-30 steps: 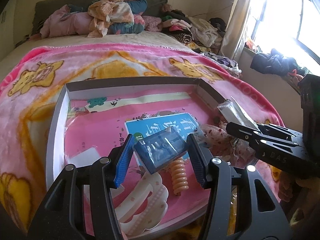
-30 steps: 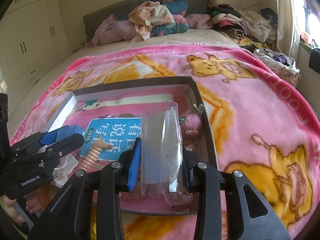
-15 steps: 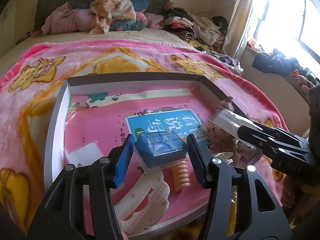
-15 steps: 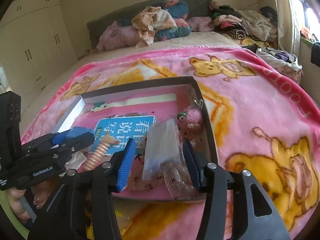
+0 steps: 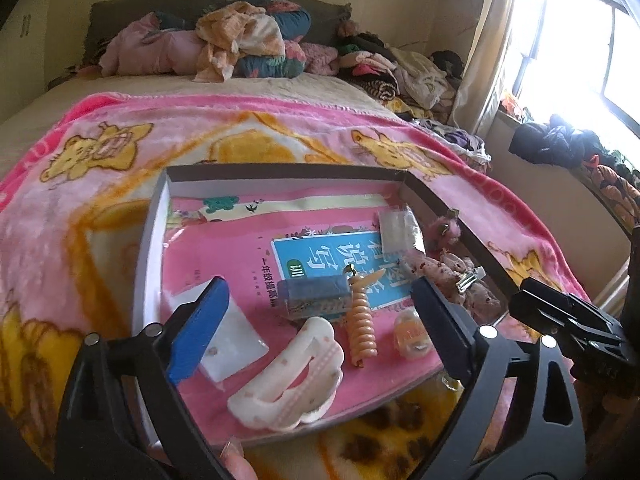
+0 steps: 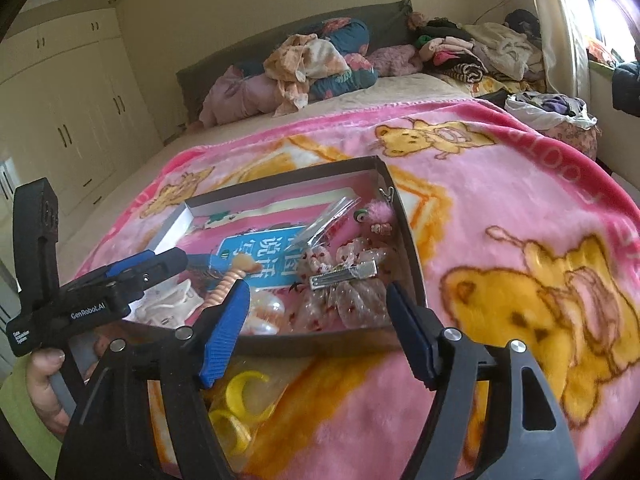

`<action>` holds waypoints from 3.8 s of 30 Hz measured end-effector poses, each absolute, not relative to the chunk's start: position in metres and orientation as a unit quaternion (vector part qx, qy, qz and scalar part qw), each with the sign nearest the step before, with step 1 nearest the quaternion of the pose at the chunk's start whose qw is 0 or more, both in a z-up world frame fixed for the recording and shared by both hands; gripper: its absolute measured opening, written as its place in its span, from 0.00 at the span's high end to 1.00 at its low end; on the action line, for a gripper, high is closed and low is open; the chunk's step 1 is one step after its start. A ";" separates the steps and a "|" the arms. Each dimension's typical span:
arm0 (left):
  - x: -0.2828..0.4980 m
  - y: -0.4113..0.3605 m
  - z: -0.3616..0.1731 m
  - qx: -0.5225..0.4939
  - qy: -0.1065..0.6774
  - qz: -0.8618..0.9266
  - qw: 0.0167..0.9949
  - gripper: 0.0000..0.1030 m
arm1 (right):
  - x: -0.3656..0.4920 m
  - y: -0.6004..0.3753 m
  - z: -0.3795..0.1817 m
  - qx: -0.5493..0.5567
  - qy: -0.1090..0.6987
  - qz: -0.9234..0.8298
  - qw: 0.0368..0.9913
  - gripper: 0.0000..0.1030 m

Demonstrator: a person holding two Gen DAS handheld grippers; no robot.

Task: Organize jewelry
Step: 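Move the left tool to the bagged yellow hair ties while the right tool reaches the brown clip, then grasp the yellow hair tie bag with the left tool while the right tool grasps the brown clip, then carry the yellow hair tie bag into the box while the right tool carries the brown clip there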

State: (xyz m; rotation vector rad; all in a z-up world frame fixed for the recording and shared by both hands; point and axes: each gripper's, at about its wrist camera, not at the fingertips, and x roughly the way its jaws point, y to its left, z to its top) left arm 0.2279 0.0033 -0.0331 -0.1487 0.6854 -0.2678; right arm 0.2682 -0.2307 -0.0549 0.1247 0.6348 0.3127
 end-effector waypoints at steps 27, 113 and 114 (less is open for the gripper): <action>0.167 0.006 -0.027 -0.054 0.323 -0.136 0.935 0.11 | 0.179 -0.223 -0.063 0.038 0.315 0.165 0.934 0.33; 0.170 -0.057 -0.018 -0.020 0.344 -0.219 0.913 0.75 | 0.224 -0.248 -0.022 0.051 0.295 0.145 0.943 0.75; 0.173 -0.054 -0.015 -0.021 0.340 -0.215 0.915 0.75 | 0.229 -0.247 -0.017 0.051 0.290 0.144 0.945 0.75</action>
